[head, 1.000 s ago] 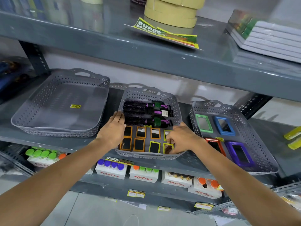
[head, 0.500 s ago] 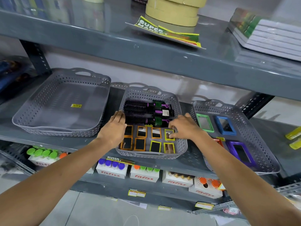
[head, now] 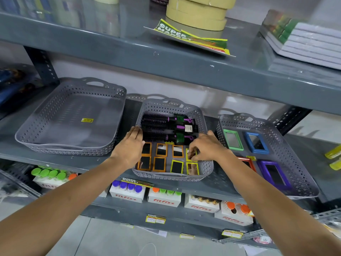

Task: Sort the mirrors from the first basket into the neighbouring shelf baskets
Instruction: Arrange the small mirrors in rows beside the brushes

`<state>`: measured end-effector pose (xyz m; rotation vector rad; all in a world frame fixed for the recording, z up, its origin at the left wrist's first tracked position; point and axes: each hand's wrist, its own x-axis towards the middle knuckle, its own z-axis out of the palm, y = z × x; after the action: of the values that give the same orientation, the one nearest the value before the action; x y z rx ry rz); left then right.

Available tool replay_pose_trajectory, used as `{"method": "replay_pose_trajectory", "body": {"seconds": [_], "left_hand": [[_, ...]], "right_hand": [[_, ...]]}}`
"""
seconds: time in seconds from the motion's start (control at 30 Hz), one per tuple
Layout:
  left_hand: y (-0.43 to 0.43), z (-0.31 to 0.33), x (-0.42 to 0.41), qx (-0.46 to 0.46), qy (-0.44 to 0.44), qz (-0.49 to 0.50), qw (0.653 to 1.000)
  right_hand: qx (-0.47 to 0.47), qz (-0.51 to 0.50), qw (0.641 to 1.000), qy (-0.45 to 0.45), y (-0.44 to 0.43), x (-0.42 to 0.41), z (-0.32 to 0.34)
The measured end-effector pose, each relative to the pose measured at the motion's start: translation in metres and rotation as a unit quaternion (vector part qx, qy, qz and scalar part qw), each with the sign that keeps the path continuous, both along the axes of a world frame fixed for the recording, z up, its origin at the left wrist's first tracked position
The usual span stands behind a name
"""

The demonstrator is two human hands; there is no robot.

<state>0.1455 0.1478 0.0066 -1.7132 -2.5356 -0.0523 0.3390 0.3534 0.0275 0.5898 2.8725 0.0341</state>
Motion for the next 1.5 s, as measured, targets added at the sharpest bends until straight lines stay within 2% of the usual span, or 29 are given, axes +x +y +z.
{"method": "replay_pose_trajectory", "body": {"seconds": [0.13,0.3,0.43,0.53,0.67,0.87,1.03,1.1,1.27,1.5], "left_hand": [[0.000,0.001,-0.001,-0.005,-0.009,0.003,1.000],[0.001,0.001,-0.001,-0.049,0.047,-0.019,0.998],[0.000,0.002,0.000,-0.032,0.041,-0.012,0.999],[0.000,0.001,-0.001,-0.046,0.070,-0.022,0.996],[0.000,0.003,0.000,-0.053,0.069,-0.018,0.996],[0.000,0.005,0.001,-0.060,0.085,-0.025,0.994],[0.000,0.004,0.002,-0.019,0.047,-0.010,0.999],[-0.001,0.004,0.002,-0.009,0.038,-0.007,0.999],[-0.001,0.002,0.002,-0.019,0.049,-0.007,0.999],[0.000,0.000,0.001,-0.007,0.057,-0.004,0.998]], "right_hand": [[0.002,-0.002,1.000,0.005,0.001,0.000,-0.002],[0.004,-0.006,1.000,0.010,0.003,0.001,-0.003],[0.003,-0.012,1.000,0.025,0.001,0.000,0.001],[-0.026,-0.010,0.998,0.048,-0.004,0.002,0.008],[-0.022,0.049,0.998,-0.026,-0.024,0.011,0.004],[-0.026,0.037,0.998,-0.031,-0.026,0.014,-0.001],[-0.067,0.009,0.997,0.044,-0.021,0.005,0.002],[-0.057,0.001,0.996,0.070,-0.021,-0.007,0.002],[-0.014,-0.006,1.000,0.027,-0.029,-0.027,-0.009],[-0.002,-0.010,0.999,0.044,-0.031,-0.027,-0.010]]}}
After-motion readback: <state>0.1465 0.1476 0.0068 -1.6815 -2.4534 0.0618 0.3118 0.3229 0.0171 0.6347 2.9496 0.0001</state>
